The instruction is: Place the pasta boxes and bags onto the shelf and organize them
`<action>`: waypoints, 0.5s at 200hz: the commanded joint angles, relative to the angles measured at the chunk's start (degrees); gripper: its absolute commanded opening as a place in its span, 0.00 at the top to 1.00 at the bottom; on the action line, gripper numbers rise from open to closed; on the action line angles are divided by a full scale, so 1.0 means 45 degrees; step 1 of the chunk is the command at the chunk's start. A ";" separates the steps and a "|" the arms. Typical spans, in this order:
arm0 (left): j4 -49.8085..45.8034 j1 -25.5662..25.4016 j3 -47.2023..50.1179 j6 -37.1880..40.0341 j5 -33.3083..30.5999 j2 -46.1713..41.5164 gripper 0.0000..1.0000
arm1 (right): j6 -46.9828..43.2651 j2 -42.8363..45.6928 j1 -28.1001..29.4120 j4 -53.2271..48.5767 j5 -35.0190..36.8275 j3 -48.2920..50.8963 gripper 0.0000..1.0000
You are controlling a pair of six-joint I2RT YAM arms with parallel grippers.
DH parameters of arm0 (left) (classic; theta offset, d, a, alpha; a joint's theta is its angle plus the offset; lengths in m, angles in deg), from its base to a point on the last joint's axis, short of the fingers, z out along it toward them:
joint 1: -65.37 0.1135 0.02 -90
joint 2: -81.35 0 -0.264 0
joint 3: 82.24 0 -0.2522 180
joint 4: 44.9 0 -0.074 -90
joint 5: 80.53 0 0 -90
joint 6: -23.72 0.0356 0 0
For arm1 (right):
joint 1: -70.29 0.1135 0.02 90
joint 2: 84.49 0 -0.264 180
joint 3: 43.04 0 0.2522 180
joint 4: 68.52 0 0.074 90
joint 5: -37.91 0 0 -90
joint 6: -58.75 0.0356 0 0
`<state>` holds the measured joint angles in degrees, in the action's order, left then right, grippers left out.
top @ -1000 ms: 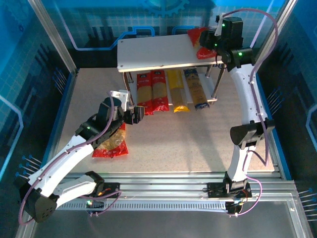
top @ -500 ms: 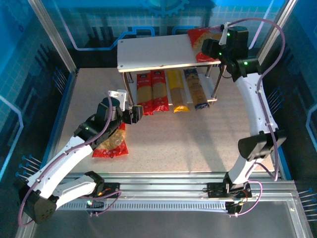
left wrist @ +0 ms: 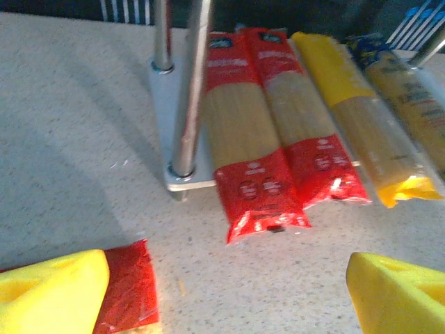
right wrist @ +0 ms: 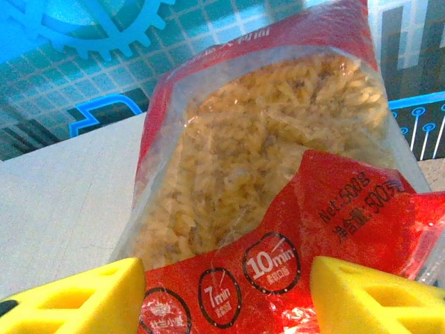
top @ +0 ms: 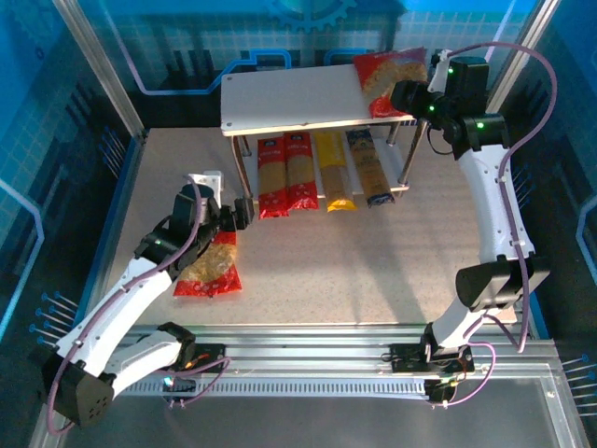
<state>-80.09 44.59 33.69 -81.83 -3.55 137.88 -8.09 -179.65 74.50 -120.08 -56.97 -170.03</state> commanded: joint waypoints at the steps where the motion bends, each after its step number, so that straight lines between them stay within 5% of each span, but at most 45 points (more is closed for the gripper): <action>1: -0.0282 0.0639 0.0376 -0.0618 0.0582 -0.0262 0.10 | 0.0208 0.0175 -0.0313 -0.0616 -0.0438 0.1063 0.35; 41: -0.0530 0.1119 0.0570 -0.0963 0.0272 -0.0293 0.08 | 0.0245 0.1390 -0.0485 0.0165 -0.0826 0.2913 0.35; 100: -0.0619 0.1158 0.1288 -0.1573 -0.0473 -0.0160 0.04 | 0.0262 0.3827 -0.0456 0.2319 -0.2048 0.4250 0.21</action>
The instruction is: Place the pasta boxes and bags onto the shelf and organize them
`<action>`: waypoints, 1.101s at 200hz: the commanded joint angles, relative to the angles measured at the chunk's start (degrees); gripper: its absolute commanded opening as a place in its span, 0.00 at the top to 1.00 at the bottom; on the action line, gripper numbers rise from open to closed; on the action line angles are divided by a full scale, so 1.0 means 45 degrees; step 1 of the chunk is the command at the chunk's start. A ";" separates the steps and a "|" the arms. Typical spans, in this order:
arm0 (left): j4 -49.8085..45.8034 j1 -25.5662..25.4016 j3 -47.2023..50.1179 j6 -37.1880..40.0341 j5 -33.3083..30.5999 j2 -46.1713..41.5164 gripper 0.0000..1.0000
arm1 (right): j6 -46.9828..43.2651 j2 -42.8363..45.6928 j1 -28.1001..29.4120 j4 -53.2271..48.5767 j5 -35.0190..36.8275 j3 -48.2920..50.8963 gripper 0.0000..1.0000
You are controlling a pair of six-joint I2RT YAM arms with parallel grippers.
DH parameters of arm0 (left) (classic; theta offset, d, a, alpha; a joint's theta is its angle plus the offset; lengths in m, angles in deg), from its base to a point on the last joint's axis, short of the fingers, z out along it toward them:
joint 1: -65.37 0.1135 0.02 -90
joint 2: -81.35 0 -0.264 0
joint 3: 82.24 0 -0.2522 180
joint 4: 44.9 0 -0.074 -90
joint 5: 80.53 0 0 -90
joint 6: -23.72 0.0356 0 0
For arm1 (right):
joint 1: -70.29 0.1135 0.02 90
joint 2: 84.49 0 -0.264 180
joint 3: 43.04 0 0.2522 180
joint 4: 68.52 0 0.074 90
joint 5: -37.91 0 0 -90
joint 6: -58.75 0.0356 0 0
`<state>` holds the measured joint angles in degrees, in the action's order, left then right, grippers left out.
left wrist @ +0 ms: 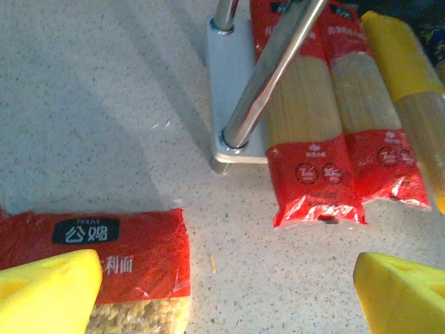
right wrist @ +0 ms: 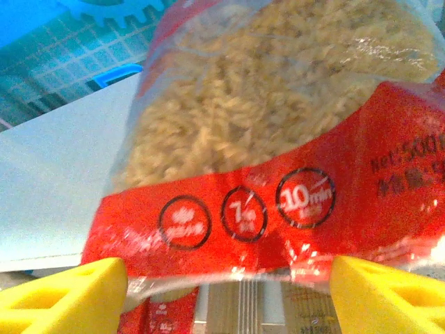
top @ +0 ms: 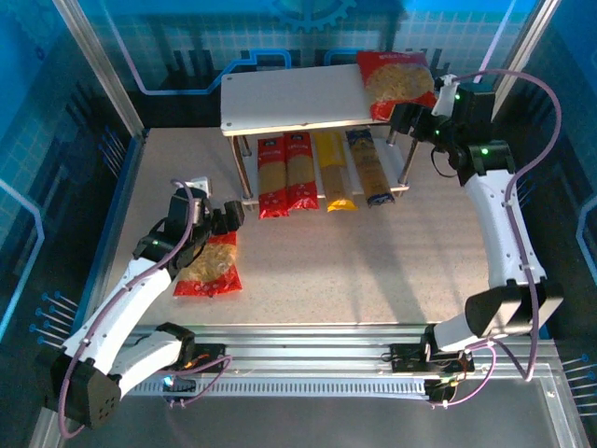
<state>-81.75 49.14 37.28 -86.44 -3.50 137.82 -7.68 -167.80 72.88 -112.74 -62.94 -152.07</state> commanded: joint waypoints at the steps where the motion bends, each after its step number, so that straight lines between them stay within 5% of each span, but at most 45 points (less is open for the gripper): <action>1: -0.0254 0.0149 0.0505 -0.0553 -0.0490 -0.0146 0.04 | 0.0171 0.1240 -0.0102 0.0710 -0.0728 0.0274 0.21; 88: -0.1511 0.0188 0.1178 -0.1312 -0.0795 0.0297 0.01 | 0.0450 0.5721 0.0234 0.1367 0.0007 0.3431 0.16; 182: -0.2910 0.0607 0.1138 -0.2773 -0.1698 0.2444 0.01 | 0.1226 0.6283 0.0577 0.2321 -0.0940 0.5167 0.16; 220: -0.3103 0.1307 0.0942 -0.3132 -0.1030 0.3749 0.01 | 0.1129 0.6423 0.0587 0.2321 -0.0813 0.5252 0.16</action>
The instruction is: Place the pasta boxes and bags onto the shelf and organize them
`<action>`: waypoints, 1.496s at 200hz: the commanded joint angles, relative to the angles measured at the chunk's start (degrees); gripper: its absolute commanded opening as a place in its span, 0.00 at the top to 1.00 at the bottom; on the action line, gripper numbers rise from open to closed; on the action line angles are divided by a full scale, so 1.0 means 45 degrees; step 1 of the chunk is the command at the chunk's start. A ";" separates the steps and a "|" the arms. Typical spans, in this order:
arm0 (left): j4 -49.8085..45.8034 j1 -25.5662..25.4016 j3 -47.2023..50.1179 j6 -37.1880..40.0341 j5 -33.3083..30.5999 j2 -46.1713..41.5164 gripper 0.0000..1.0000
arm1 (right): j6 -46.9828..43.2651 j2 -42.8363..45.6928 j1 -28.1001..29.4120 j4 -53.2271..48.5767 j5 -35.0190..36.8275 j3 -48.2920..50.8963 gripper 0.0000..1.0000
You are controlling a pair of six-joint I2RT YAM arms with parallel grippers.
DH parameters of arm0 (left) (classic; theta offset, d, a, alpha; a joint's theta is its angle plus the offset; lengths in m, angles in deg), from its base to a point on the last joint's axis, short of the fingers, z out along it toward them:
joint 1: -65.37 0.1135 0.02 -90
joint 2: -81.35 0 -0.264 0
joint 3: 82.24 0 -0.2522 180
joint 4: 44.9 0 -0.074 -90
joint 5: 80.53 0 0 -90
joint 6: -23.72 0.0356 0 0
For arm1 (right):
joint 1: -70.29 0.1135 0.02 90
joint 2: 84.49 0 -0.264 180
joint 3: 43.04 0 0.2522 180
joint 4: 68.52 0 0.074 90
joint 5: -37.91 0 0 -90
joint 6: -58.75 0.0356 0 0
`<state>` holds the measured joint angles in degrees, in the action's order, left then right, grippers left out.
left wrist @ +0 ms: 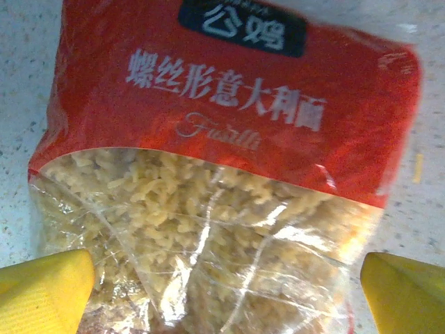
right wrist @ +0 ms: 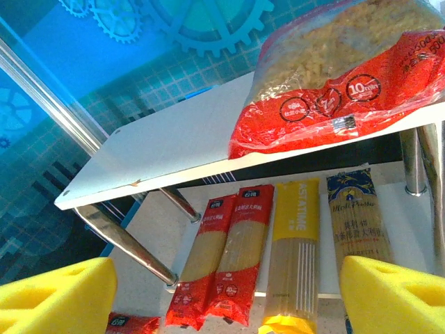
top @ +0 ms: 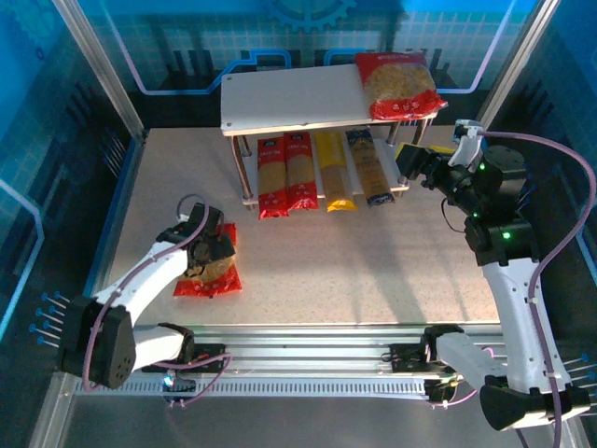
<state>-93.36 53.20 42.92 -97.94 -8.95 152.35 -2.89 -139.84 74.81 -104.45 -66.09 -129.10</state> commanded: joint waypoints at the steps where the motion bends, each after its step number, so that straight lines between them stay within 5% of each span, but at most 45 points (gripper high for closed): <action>1: -0.0488 0.0420 -0.0288 -0.0569 0.0212 0.0535 0.01 | 0.0055 0.0211 0.0164 0.0487 -0.0113 0.0147 0.16; 76: 0.1349 0.0867 0.0300 -0.0484 0.1677 0.2444 0.01 | 0.0182 0.0369 0.0170 0.0931 0.0006 0.0420 0.16; 96: 0.1558 0.0867 0.0220 -0.0291 0.1892 0.2697 0.08 | 0.0240 0.0391 0.0169 0.0971 0.0074 0.0497 0.16; 116: 0.1827 0.0867 0.0260 -0.0093 0.2202 0.2697 0.26 | 0.0274 0.0406 0.0169 0.0948 0.0161 0.0518 0.16; 130: 0.1852 0.0871 0.0262 -0.0072 0.2325 0.2792 0.68 | 0.0299 0.0435 0.0179 0.0944 0.0220 0.0542 0.16; 151: 0.2046 0.0921 0.0321 0.0080 0.2767 0.2915 0.89 | 0.0329 0.0499 0.0169 0.0925 0.0278 0.0576 0.16; 217: 0.1568 0.0945 0.0339 0.0673 0.2989 0.0160 1.00 | 0.0323 0.0814 0.0169 0.0685 0.0470 0.0556 0.16; 244: -0.0264 0.1052 -0.0679 0.1345 0.1951 -0.2003 1.00 | 0.0300 0.0806 0.0196 0.0550 0.0512 0.0603 0.16; 299: -0.2668 0.1418 -0.3674 0.2061 0.2185 -0.4195 1.00 | 0.0326 0.0690 0.0407 0.0461 0.0746 0.1035 0.16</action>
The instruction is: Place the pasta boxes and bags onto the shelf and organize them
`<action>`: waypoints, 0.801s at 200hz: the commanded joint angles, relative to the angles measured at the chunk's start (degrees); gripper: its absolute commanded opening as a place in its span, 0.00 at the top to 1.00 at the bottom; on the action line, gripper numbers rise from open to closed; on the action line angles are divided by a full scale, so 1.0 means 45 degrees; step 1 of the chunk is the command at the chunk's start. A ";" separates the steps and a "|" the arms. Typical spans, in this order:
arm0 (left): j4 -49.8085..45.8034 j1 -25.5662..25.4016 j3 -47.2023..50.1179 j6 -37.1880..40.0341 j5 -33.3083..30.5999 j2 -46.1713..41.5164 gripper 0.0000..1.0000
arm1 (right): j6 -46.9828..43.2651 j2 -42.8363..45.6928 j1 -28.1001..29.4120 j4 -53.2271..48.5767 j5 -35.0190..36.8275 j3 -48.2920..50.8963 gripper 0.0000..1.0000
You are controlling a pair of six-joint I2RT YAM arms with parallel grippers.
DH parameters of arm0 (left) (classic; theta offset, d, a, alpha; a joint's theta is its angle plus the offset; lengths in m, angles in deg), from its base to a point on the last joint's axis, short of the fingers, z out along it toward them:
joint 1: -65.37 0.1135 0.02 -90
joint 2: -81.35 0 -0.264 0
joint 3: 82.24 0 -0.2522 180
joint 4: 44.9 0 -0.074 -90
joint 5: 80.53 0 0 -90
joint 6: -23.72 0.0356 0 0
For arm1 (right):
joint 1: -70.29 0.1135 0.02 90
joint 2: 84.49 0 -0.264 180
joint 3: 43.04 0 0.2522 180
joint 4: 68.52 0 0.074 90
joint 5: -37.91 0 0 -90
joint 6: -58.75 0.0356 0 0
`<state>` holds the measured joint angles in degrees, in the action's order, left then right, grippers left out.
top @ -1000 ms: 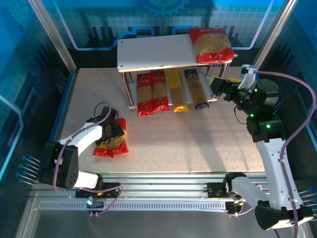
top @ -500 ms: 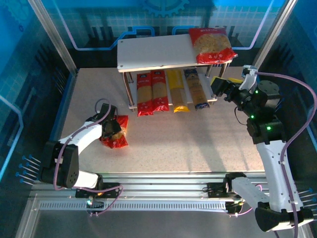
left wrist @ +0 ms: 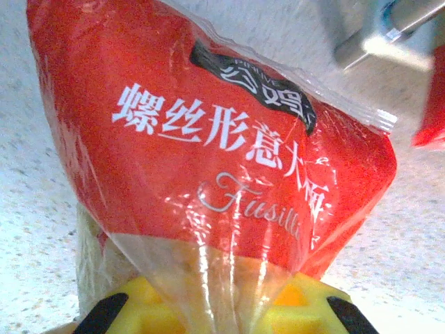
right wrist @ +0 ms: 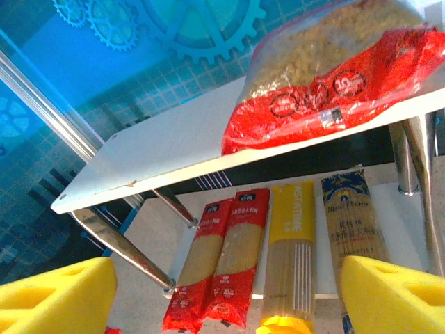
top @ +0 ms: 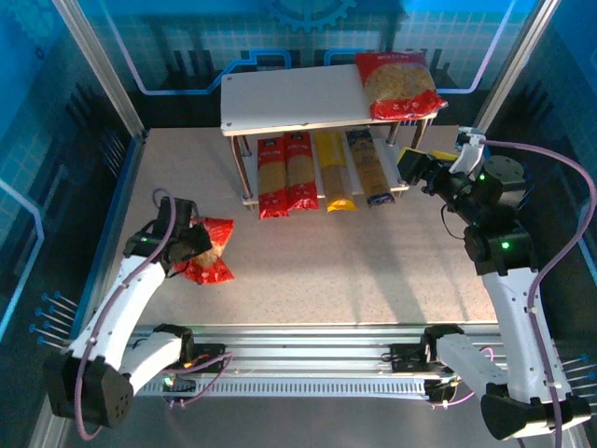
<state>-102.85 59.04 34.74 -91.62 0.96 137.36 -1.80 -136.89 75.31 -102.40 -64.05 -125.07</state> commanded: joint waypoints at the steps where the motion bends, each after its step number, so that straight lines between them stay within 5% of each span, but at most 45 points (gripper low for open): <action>1: -0.0576 0.0129 -0.1911 0.0664 0.0011 -0.0883 1.00 | 0.0070 0.0029 0.0303 0.0001 0.0305 0.0147 0.16; 41: -0.0784 0.0136 -0.5599 0.1022 0.1477 -0.0843 1.00 | -0.0467 -0.0338 0.0689 -0.0665 0.0726 0.0110 0.16; 84: 0.1354 0.0130 -0.8872 0.0722 0.3557 0.0330 0.99 | -0.0497 -0.0639 0.1273 -0.0841 0.0993 0.0531 0.16; 160: 0.4522 0.0127 -1.0693 -0.0355 0.5188 0.2630 0.97 | -0.0673 -0.1152 0.2348 -0.0988 0.1690 0.0445 0.16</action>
<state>-96.05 59.21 -9.54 -90.57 20.54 148.31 -4.09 -141.37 84.27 -106.79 -58.17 -122.74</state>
